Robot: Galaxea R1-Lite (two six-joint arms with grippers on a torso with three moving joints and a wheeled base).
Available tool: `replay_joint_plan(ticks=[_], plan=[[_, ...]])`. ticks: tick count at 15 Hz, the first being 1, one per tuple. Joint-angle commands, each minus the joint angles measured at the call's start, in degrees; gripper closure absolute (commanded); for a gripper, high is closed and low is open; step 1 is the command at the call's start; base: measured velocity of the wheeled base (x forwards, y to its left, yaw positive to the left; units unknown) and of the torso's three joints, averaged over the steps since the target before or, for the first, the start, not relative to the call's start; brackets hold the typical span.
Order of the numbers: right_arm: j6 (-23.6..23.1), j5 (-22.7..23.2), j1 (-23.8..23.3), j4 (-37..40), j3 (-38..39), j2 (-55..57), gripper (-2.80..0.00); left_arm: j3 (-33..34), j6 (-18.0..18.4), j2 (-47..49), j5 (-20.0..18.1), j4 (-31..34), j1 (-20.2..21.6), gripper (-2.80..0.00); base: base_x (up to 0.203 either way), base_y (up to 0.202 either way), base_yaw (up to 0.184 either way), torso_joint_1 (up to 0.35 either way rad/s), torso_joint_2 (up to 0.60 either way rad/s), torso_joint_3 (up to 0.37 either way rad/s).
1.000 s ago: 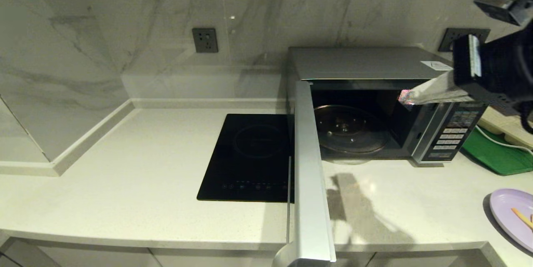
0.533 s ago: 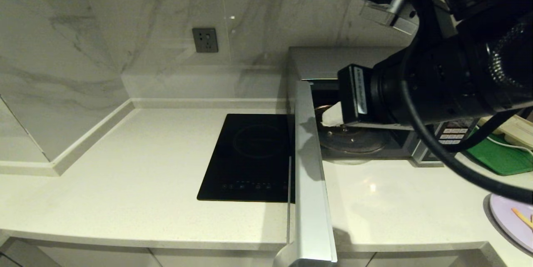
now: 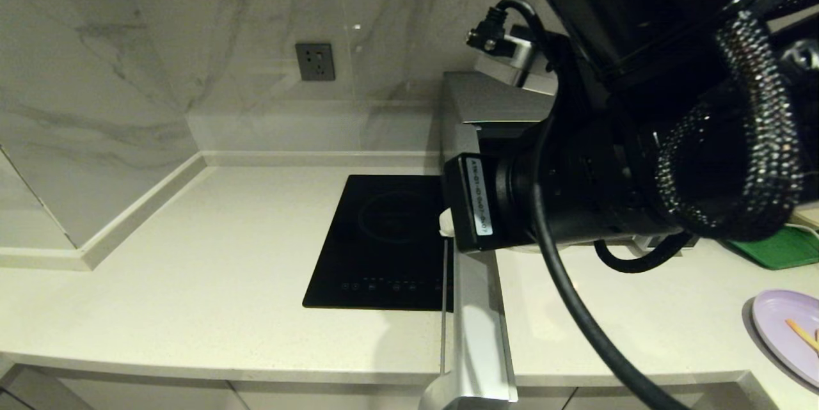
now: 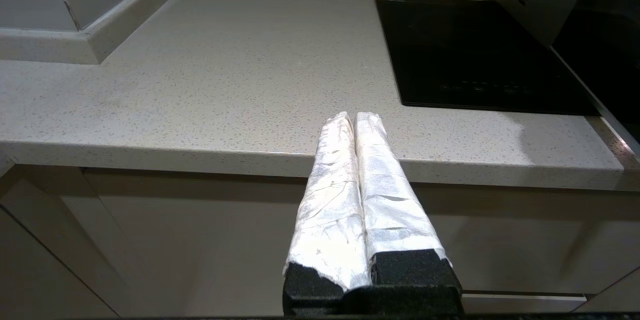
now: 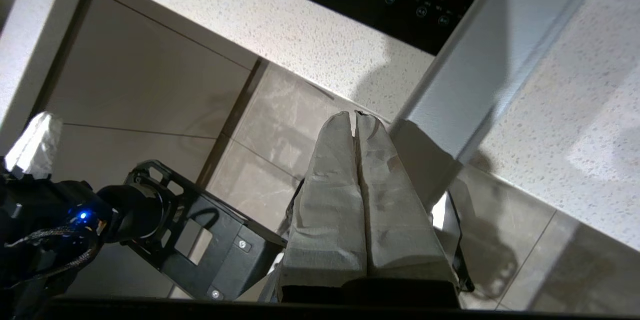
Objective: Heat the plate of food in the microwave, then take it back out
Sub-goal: Close the microwave oven
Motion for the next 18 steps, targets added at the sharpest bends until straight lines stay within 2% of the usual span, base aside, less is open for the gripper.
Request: replay_joint_plan(ticks=[1,6,10,13,15,18], plan=[[0.7,0.4,0.1,0.4,0.3,2.7,0.00,0.0,0.0,0.0,0.0,0.0,0.0,0.00,0.000,0.000,0.000,0.000,0.00,0.000],[3.4,1.6,-0.2,0.5,1.6,2.5,0.00,0.0,0.0,0.0,0.0,0.0,0.0,0.00,0.000,0.000,0.000,0.000,0.00,0.000],[5.3,0.0,-0.4,0.5,4.2,-0.3,0.00,0.0,0.0,0.0,0.0,0.0,0.0,0.00,0.000,0.000,0.000,0.000,0.00,0.000],[7.1,-7.8,-0.9,0.5,8.4,-1.4,0.00,0.0,0.0,0.0,0.0,0.0,0.0,0.00,0.000,0.000,0.000,0.000,0.00,0.000],[11.0,-14.2,-2.1,0.5,12.8,-1.5,0.00,0.0,0.0,0.0,0.0,0.0,0.0,0.00,0.000,0.000,0.000,0.000,0.00,0.000],[16.1,-15.3,-6.5,0.5,14.3,-3.6,0.00,0.0,0.0,0.0,0.0,0.0,0.0,0.00,0.000,0.000,0.000,0.000,0.00,0.000]])
